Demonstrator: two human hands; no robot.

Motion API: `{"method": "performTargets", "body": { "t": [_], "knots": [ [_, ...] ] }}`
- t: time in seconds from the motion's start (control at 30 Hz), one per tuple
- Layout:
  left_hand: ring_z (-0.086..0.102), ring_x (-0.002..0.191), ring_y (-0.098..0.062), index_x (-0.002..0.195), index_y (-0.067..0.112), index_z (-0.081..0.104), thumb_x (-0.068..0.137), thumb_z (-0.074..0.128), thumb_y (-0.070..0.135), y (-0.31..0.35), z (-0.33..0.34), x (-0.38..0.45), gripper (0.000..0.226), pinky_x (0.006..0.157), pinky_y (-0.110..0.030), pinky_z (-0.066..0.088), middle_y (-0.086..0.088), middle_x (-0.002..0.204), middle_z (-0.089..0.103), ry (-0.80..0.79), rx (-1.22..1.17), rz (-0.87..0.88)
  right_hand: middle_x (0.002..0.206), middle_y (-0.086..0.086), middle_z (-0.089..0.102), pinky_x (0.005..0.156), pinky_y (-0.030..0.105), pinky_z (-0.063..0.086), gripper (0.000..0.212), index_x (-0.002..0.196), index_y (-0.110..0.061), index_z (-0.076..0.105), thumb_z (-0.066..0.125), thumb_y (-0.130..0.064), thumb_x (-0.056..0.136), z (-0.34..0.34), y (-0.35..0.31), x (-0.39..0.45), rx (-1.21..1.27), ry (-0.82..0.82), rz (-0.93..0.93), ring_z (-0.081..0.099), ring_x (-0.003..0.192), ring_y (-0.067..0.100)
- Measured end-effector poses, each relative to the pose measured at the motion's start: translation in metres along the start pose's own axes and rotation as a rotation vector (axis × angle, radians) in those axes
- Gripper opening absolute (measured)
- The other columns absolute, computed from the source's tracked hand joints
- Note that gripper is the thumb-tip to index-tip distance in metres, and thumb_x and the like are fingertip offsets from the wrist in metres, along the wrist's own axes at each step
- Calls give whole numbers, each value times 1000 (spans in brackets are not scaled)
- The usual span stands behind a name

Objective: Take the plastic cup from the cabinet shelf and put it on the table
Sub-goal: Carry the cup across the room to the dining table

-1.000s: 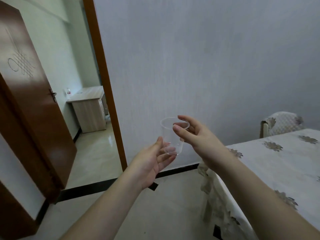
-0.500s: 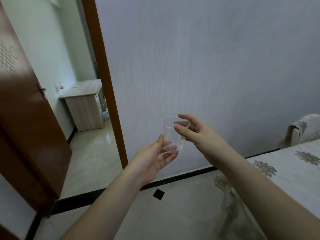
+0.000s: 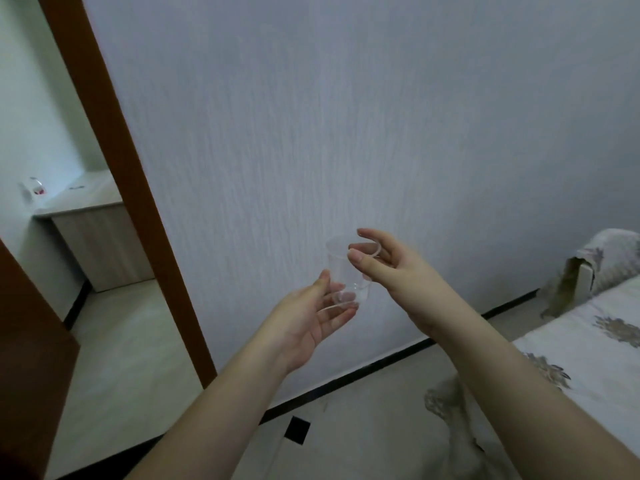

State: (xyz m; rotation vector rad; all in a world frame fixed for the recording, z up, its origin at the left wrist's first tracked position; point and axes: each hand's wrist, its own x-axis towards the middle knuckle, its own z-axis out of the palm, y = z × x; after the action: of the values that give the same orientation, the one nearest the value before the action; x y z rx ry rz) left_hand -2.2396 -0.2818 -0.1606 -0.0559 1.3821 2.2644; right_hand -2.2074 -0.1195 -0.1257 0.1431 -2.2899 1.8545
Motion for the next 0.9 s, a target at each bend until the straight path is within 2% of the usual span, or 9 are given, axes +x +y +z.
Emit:
{"method": "performTargets", "body": {
  "t": [0.07, 0.27, 0.37, 0.5, 0.63, 0.77, 0.9],
  "knots": [
    [76, 79, -27, 108, -8, 64, 96, 58, 32, 3, 10, 39, 42, 62, -28, 61, -15, 78, 77, -9, 1, -9, 122, -14, 62, 97, 32, 45, 80, 132, -33, 49, 69, -65, 62, -16, 11, 28, 3, 19, 9, 58, 110, 0],
    [76, 84, -28, 108, -5, 65, 95, 59, 34, 23, 48, 142, 42, 67, -29, 61, -17, 88, 76, -61, 47, -43, 122, -15, 61, 91, 24, 45, 73, 132, -34, 48, 69, -59, 67, -70, 32, 109, -5, 78, 17, 60, 103, -6],
    [76, 85, -28, 109, -5, 65, 95, 59, 34, 31, 57, 183, 42, 67, -29, 61, -15, 84, 78, -75, 50, -57, 122, -14, 61, 91, 24, 45, 69, 132, -33, 49, 69, -55, 69, -88, 43, 144, 7, 103, 22, 60, 106, -3],
    [76, 83, -27, 108, -3, 68, 95, 58, 34, 42, 58, 236, 40, 67, -29, 61, -17, 93, 73, -75, 101, -93, 121, -18, 60, 78, 16, 44, 59, 132, -37, 47, 69, -48, 78, -95, 67, 185, 8, 128, 38, 58, 106, -6],
    [76, 83, -28, 107, -4, 68, 96, 58, 32, 54, 53, 297, 39, 67, -29, 61, -19, 100, 70, -119, 128, -127, 120, -21, 59, 74, 11, 44, 59, 132, -39, 45, 68, -49, 79, -102, 90, 232, -9, 186, 60, 56, 105, -8],
    [75, 79, -25, 107, -6, 67, 95, 59, 31, 66, 48, 356, 39, 69, -31, 61, -16, 90, 70, -188, 120, -157, 118, -24, 58, 63, 2, 44, 60, 132, -41, 44, 68, -51, 78, -103, 108, 276, -28, 243, 77, 56, 98, -16],
    [72, 79, -23, 108, -5, 67, 94, 60, 31, 75, 44, 408, 39, 73, -32, 61, -15, 88, 68, -252, 132, -202, 119, -22, 57, 65, 3, 45, 59, 131, -40, 43, 68, -50, 78, -102, 120, 312, -44, 314, 110, 55, 104, -9]
  ]
}}
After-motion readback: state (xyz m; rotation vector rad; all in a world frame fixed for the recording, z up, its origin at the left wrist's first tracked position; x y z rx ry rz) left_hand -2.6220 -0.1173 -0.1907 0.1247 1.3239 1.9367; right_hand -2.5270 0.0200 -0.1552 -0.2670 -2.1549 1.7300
